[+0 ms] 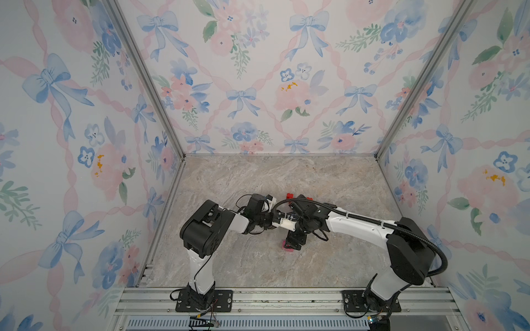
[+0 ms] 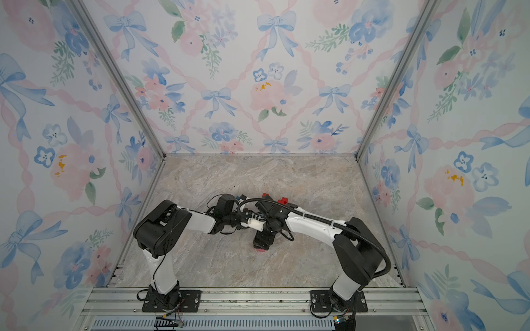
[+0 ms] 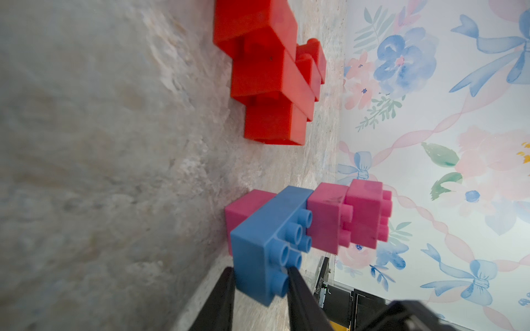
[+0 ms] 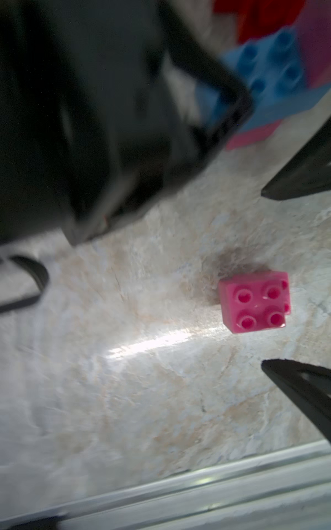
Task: Assemble the letter v with lego
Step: Assemble the lego brick with the lego brick, then adjust the lego brick at the center of the board.
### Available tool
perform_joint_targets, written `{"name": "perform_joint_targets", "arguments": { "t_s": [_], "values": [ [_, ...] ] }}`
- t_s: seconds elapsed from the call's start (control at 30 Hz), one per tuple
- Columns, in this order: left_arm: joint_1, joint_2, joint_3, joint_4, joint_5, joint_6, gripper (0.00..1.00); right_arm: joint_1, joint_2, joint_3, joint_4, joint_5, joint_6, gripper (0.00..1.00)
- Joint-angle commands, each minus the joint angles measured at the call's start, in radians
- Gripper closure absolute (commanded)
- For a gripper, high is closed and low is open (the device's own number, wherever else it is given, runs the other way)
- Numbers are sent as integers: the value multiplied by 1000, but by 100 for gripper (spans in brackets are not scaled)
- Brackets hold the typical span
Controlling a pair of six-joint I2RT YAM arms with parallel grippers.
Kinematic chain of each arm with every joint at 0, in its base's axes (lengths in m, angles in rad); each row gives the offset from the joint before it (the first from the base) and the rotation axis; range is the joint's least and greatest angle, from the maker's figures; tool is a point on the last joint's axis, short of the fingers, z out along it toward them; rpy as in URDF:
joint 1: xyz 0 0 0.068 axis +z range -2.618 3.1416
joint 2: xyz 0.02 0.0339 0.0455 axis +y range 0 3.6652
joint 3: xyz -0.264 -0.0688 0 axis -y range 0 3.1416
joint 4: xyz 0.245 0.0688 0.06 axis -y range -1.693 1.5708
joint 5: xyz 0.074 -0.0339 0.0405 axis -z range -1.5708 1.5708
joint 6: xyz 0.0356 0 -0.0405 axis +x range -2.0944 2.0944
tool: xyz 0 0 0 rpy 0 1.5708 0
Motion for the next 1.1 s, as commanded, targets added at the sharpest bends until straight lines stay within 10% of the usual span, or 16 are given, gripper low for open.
{"name": "perform_joint_targets", "arguments": {
  "t_s": [0.0,0.33,1.07],
  "values": [
    [-6,-14,-2,-75,-38,23,66,-93,-104,34,-13,66,310,11],
    [-18,-20,7,-78,-40,20,66,-341,-201,-3,-90,83,783,13],
    [-27,-3,41,-91,-36,24,63,-348,184,50,126,-209,846,19]
  ]
}}
